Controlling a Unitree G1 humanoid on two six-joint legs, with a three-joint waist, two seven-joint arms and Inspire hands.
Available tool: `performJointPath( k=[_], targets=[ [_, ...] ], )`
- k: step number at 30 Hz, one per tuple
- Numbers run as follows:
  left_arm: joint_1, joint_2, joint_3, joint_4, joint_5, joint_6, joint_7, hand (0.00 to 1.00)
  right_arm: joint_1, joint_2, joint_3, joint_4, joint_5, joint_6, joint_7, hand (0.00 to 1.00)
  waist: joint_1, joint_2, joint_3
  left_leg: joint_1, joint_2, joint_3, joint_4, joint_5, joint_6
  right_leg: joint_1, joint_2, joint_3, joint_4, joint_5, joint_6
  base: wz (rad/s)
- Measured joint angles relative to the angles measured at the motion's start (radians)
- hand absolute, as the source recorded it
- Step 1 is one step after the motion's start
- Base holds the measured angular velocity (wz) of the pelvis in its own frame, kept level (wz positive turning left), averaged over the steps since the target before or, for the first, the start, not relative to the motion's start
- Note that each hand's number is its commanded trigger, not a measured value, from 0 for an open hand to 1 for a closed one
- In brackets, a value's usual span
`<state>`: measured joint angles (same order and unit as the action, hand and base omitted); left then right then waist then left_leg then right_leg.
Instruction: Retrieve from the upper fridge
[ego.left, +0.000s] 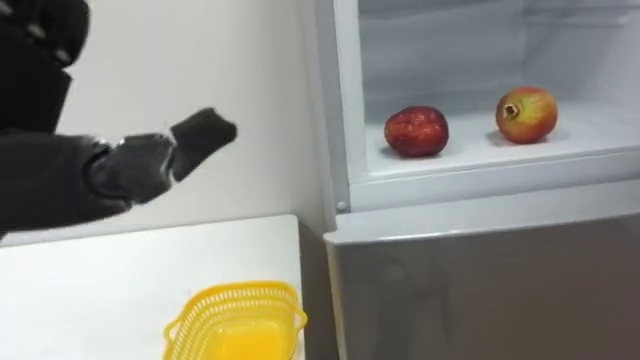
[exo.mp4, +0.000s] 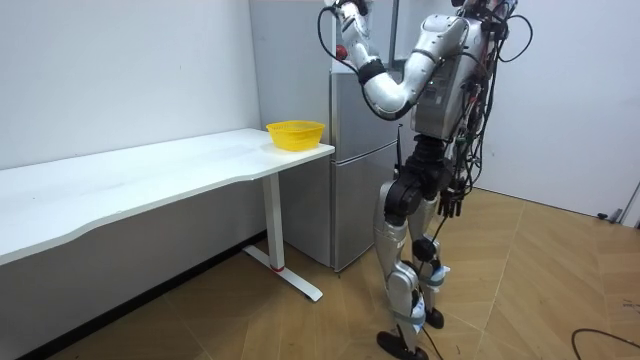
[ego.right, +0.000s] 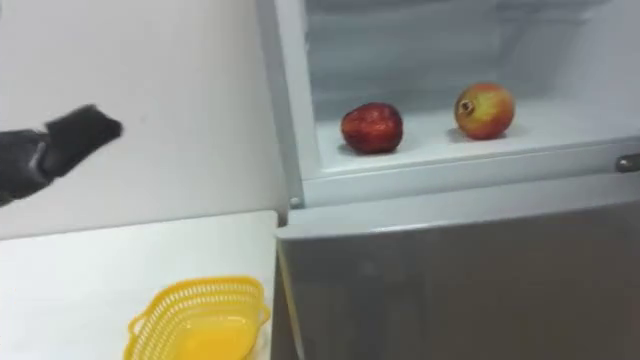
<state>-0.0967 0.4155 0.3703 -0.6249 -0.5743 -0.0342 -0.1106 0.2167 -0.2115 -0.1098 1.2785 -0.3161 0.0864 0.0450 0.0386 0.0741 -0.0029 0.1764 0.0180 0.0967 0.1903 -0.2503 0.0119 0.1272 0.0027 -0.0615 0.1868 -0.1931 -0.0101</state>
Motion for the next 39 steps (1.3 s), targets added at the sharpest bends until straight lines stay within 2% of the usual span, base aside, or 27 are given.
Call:
performJointPath(
  k=[2, 3, 6, 7, 9, 10, 12, 13, 15, 18, 19, 21, 23, 25, 26, 28, 32, 34, 38, 39],
  targets=[
    [0.054, 0.0, 0.029, 0.015, 0.025, 0.001, 0.011, 0.0, 0.002, 0.002, -0.001, 0.001, -0.004, 0.0, -0.001, 0.0, 0.004, -0.001, 0.0004, -0.008, -0.002, -0.013, 0.004, 0.0, 0.0, -0.002, -0.003, -0.011, -0.001, -0.001, 0.001, 0.2],
    [0.084, -0.003, 0.055, 0.021, 0.06, 0.01, 0.02, 0.0, 0.001, 0.003, -0.002, 0.0, -0.005, 0.0, 0.0, 0.0, 0.01, -0.002, 0.0031, -0.013, -0.003, -0.018, 0.006, 0.0, 0.0, -0.002, -0.004, -0.018, 0.0, -0.001, 0.0, 0.15],
    [0.136, -0.016, 0.11, 0.037, 0.088, 0.014, 0.043, 0.0, 0.003, 0.004, -0.004, -0.004, -0.005, 0.003, 0.001, 0.0, 0.027, -0.005, 0.0037, -0.026, -0.005, -0.039, 0.014, 0.0, 0.0, -0.003, -0.005, -0.03, 0.001, -0.005, 0.0, 0.17],
    [0.148, -0.022, 0.122, 0.037, 0.089, 0.014, 0.045, 0.0, 0.004, 0.003, -0.009, -0.005, -0.005, 0.003, 0.001, 0.0, 0.027, -0.006, 0.0055, -0.026, -0.006, -0.044, 0.014, 0.0, 0.0, -0.002, -0.005, -0.033, 0.0, -0.005, 0.0, 0.21],
    [0.222, -0.052, 0.13, 0.063, 0.134, 0.002, 0.06, 0.0, 0.002, -0.003, -0.018, -0.008, -0.003, 0.01, 0.002, 0.0, 0.026, -0.004, 0.0067, -0.026, -0.01, -0.057, 0.014, 0.0, 0.0, 0.004, -0.011, -0.051, 0.001, -0.011, 0.0, 0.17],
    [0.243, -0.06, 0.12, 0.077, 0.154, 0.003, 0.062, 0.0, 0.003, -0.003, -0.019, -0.012, -0.002, 0.014, 0.001, 0.0, 0.022, -0.003, 0.0069, -0.026, -0.012, -0.061, 0.014, 0.0, 0.0, 0.006, -0.012, -0.055, 0.001, -0.014, 0.002, 0.25],
    [0.337, -0.107, 0.05, 0.164, 0.23, 0.01, 0.063, 0.0, 0.0, 0.0, -0.012, -0.019, 0.003, 0.023, -0.001, 0.0, 0.02, -0.003, 0.0071, -0.025, -0.016, -0.076, 0.014, 0.0, 0.0, 0.012, -0.016, -0.068, 0.002, -0.022, 0.004, 0.21],
    [0.362, -0.119, 0.03, 0.193, 0.251, 0.015, 0.063, 0.0, -0.002, 0.001, 0.0, -0.02, 0.0, 0.023, -0.001, 0.0, 0.019, -0.004, 0.0066, -0.024, -0.017, -0.077, 0.014, 0.0, 0.0, 0.016, -0.017, -0.071, 0.001, -0.022, 0.004, 0.14],
    [0.433, -0.152, -0.043, 0.314, 0.319, 0.055, 0.064, 0.0, -0.013, 0.001, 0.019, -0.016, -0.001, 0.02, 0.001, 0.0, 0.017, -0.012, 0.0101, -0.029, -0.016, -0.079, 0.016, 0.0, 0.0, 0.014, -0.017, -0.078, 0.001, -0.024, 0.001, 0.08],
    [0.487, -0.186, -0.122, 0.462, 0.372, 0.068, 0.08, 0.0, -0.032, 0.001, 0.02, -0.019, -0.004, 0.016, 0.001, 0.0, 0.004, -0.031, 0.0123, -0.035, -0.017, -0.088, 0.017, 0.0, 0.0, 0.013, -0.017, -0.087, -0.001, -0.026, 0.001, 0.1],
    [0.492, -0.193, -0.151, 0.531, 0.382, 0.071, 0.082, 0.0, -0.035, 0.001, 0.026, -0.019, -0.003, 0.013, 0.001, 0.0, -0.005, -0.034, 0.0102, -0.036, -0.018, -0.094, 0.017, 0.0, 0.0, 0.016, -0.018, -0.094, -0.002, -0.027, 0.001, 0.14],
    [0.504, -0.208, -0.189, 0.615, 0.388, 0.071, 0.082, 0.0, -0.036, 0.002, 0.034, -0.026, 0.004, 0.002, 0.001, 0.0, -0.006, -0.05, 0.0128, -0.033, -0.017, -0.093, 0.015, 0.0, 0.0, 0.016, -0.019, -0.094, -0.001, -0.028, 0.001, 0.02],
    [0.513, -0.213, -0.222, 0.691, 0.401, 0.069, 0.084, 0.0, -0.038, 0.004, 0.05, -0.027, 0.007, -0.004, 0.001, 0.0, -0.005, -0.052, 0.0089, -0.028, -0.017, -0.092, 0.014, 0.0, 0.0, 0.02, -0.018, -0.094, 0.0, -0.028, 0.001, -0.02],
    [0.513, -0.213, -0.25, 0.774, 0.417, 0.068, 0.091, 0.0, -0.038, 0.004, 0.051, -0.026, 0.009, -0.008, 0.001, 0.0, -0.006, -0.058, 0.0085, -0.023, -0.017, -0.092, 0.014, 0.0, 0.0, 0.03, -0.018, -0.094, -0.001, -0.028, 0.001, 0.0],
    [0.513, -0.213, -0.264, 0.82, 0.414, 0.068, 0.103, 0.0, -0.035, 0.004, 0.052, -0.025, 0.015, -0.01, -0.001, 0.0, -0.008, -0.064, 0.0119, -0.022, -0.017, -0.092, 0.014, 0.0, 0.0, 0.032, -0.018, -0.094, -0.002, -0.028, 0.001, 0.0],
    [0.514, -0.218, -0.269, 0.86, 0.411, 0.065, 0.119, 0.0, -0.035, 0.004, 0.054, -0.026, 0.028, -0.012, -0.003, 0.0, -0.004, -0.061, 0.0105, -0.024, -0.016, -0.088, 0.012, 0.0, 0.0, 0.031, -0.017, -0.093, -0.004, -0.028, 0.001, 0.0],
    [0.526, -0.251, -0.244, 0.902, 0.411, 0.038, 0.186, 0.0, -0.028, 0.005, 0.049, -0.027, 0.027, -0.031, -0.005, 0.0, -0.002, -0.064, 0.0111, -0.021, -0.017, -0.086, 0.012, 0.0, 0.0, 0.033, -0.018, -0.094, -0.001, -0.028, 0.001, 0.0],
    [0.526, -0.255, -0.222, 0.913, 0.411, 0.024, 0.211, 0.0, -0.025, 0.008, 0.046, -0.025, 0.033, -0.031, -0.005, 0.0, 0.001, -0.066, 0.012, -0.014, -0.017, -0.088, 0.012, 0.0, 0.0, 0.041, -0.018, -0.094, -0.001, -0.028, 0.001, 0.0],
    [0.524, -0.263, -0.126, 0.912, 0.41, -0.008, 0.3, 0.0, -0.017, 0.008, 0.013, -0.029, 0.036, -0.033, -0.011, 0.0, 0.001, -0.057, 0.0067, -0.008, -0.016, -0.094, 0.012, 0.0, 0.0, 0.046, -0.017, -0.094, -0.002, -0.028, 0.0, 0.0],
    [0.525, -0.264, -0.102, 0.912, 0.408, -0.015, 0.328, 0.0, -0.013, 0.007, 0.006, -0.028, 0.042, -0.033, -0.015, 0.0, 0.005, -0.051, 0.0019, -0.007, -0.016, -0.095, 0.012, 0.0, 0.0, 0.047, -0.017, -0.095, -0.002, -0.028, 0.0, 0.0]
  ],
)
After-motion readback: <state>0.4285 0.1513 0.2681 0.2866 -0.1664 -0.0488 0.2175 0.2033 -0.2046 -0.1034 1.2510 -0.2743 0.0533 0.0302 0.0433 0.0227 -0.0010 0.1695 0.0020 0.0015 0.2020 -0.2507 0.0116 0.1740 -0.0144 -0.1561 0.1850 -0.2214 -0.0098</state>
